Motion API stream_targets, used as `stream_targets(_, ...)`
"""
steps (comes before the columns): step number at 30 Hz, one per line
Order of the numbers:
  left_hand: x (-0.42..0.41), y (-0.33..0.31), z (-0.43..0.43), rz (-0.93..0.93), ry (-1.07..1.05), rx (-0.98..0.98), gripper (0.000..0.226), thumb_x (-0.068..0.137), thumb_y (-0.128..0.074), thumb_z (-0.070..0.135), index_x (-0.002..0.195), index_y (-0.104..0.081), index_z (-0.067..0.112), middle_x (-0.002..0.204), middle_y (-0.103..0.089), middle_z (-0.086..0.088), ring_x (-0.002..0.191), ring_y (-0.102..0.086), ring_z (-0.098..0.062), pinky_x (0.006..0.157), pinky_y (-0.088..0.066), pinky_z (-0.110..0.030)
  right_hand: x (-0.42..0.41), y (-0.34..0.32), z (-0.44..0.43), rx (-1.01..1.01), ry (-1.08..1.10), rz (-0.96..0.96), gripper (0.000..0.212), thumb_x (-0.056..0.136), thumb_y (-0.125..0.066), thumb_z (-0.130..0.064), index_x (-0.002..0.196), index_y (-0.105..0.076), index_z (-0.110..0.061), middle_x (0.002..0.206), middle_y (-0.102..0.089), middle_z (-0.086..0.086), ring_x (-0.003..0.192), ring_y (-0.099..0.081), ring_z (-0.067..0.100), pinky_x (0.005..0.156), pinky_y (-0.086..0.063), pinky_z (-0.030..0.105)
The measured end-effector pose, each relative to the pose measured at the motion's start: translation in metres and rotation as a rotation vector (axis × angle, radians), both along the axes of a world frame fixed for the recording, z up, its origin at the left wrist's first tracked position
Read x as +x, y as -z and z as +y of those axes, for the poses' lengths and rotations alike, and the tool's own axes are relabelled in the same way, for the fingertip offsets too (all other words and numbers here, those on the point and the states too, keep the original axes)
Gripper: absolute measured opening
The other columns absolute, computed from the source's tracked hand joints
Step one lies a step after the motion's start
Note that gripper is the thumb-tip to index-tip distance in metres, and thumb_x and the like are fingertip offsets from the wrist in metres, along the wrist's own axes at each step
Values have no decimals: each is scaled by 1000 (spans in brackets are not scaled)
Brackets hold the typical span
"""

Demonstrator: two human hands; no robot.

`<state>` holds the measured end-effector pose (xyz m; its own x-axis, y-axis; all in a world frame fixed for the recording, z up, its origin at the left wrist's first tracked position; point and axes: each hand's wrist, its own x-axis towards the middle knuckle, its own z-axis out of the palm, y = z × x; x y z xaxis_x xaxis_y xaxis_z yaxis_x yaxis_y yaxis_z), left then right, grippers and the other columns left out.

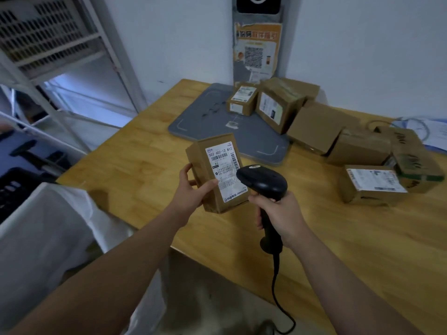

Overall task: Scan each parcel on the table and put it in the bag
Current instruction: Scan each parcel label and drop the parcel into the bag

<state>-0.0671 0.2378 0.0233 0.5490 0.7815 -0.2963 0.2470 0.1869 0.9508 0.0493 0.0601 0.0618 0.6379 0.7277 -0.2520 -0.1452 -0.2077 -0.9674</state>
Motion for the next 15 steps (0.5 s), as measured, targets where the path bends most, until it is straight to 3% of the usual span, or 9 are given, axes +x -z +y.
stream_targets(4,-65,-3,20,-12,-47,50,87,81,-76,30,145,-18,36,122,-50,-2,109,-56,-18,70,-53,-24,-46,13,31,9,-15,-9,19,84,-71,-11,66,-65,-9,52,-56,6,48,-55,19,55,-48,33)
stream_targets(8,-159,4,49,36,-111,142,89,81,-76,29,146,-16,33,116,-52,1,109,-57,-21,81,-55,-32,-118,34,74,0,-21,0,9,82,-75,-15,81,-67,-11,64,-62,2,59,-60,15,60,-49,27)
stream_targets(12,-257,13,69,149,-158,216,84,85,-72,24,147,-16,28,111,-50,11,100,-56,-7,75,-49,-17,-194,69,111,-57,-104,-5,19,78,-80,-17,92,-68,-13,74,-65,-5,75,-64,9,64,-46,19)
stream_targets(15,-315,25,83,228,-218,216,86,84,-72,29,148,-15,27,127,-50,2,112,-53,-15,91,-48,-29,-236,98,141,-165,-244,-85,26,74,-83,-22,95,-68,-18,79,-65,-5,77,-63,12,66,-46,26)
